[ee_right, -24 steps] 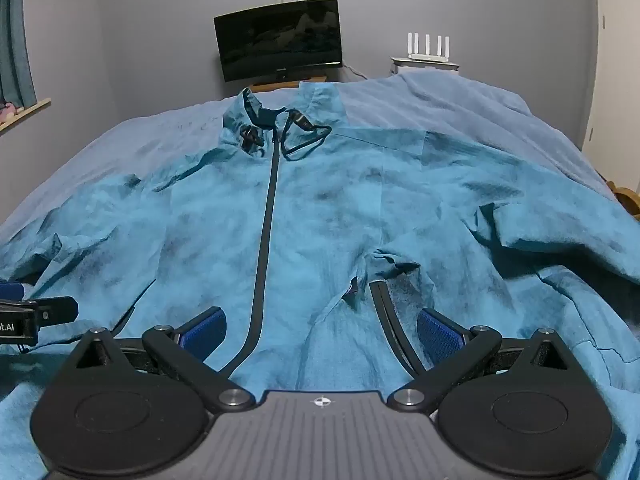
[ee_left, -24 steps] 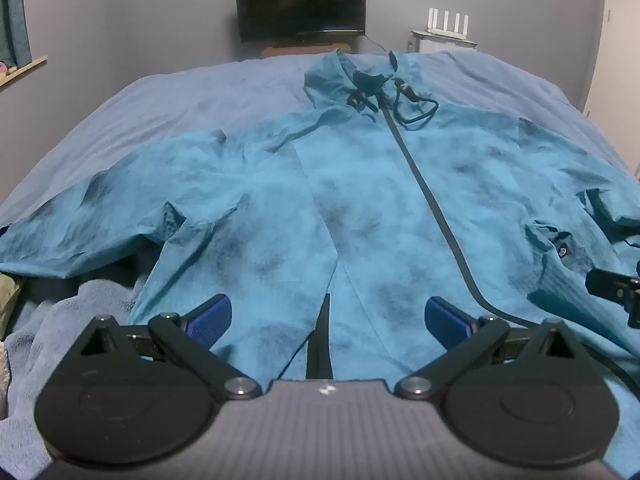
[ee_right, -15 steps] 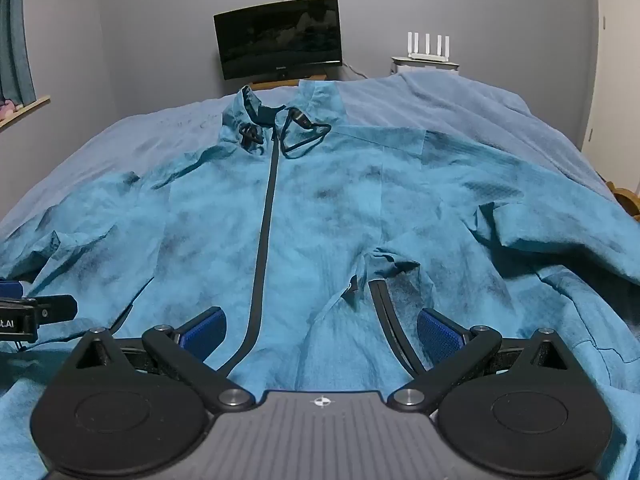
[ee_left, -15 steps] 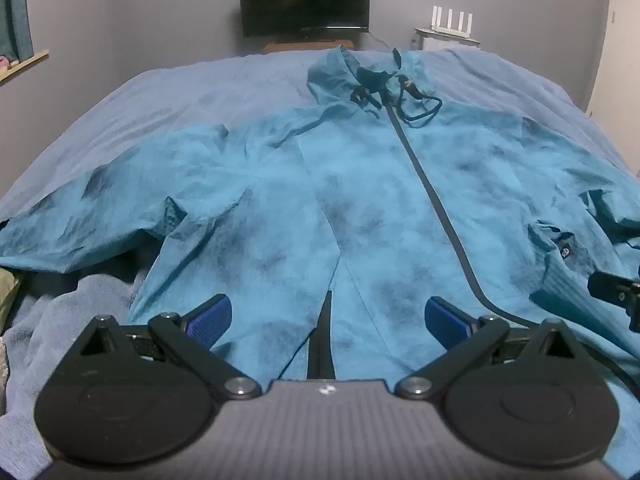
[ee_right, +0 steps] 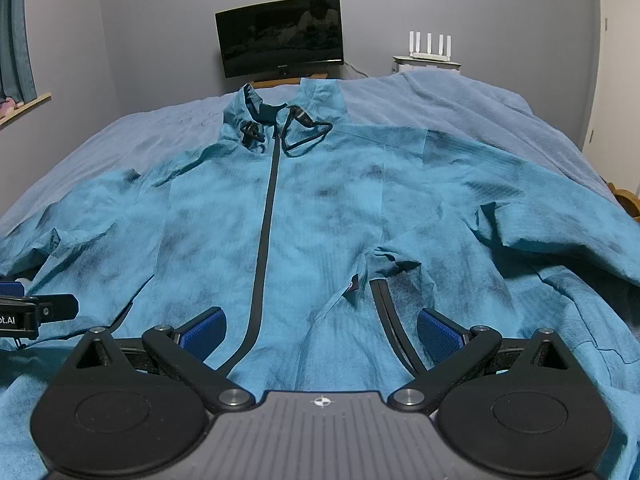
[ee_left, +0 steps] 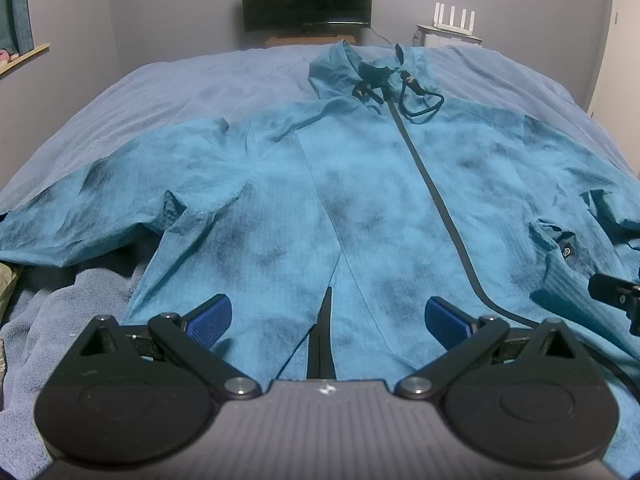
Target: Fold large clothes
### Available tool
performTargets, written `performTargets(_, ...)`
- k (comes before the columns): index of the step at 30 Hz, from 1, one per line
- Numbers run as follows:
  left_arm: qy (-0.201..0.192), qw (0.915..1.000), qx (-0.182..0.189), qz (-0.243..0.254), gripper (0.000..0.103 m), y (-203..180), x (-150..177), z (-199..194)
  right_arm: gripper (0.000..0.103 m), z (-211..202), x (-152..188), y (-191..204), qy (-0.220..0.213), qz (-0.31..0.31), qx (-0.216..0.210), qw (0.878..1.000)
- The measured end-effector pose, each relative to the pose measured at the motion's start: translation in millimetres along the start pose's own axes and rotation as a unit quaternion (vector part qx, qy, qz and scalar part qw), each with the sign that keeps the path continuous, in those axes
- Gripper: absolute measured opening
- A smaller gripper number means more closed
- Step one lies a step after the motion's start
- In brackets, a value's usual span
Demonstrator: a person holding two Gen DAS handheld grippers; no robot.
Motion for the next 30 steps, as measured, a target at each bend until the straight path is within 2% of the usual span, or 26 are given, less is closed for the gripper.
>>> performTargets(30, 0.003, 1.0000, 0.000, 0.000, 0.103, 0.0, 3.8, 1.7, 0.103, -0.2, -0.8, -0.1, 0.002, -0.001, 0.000, 1.000)
Point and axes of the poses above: each gripper's, at about its wrist camera, not at the fingertips, and z roughly the way its jaws point, y to its left, x to its underside, the point moved 7 cm from there along z, roughly the way its jaws point, and after that the axes turned 13 degrees about -y, right-handed, at the moved point
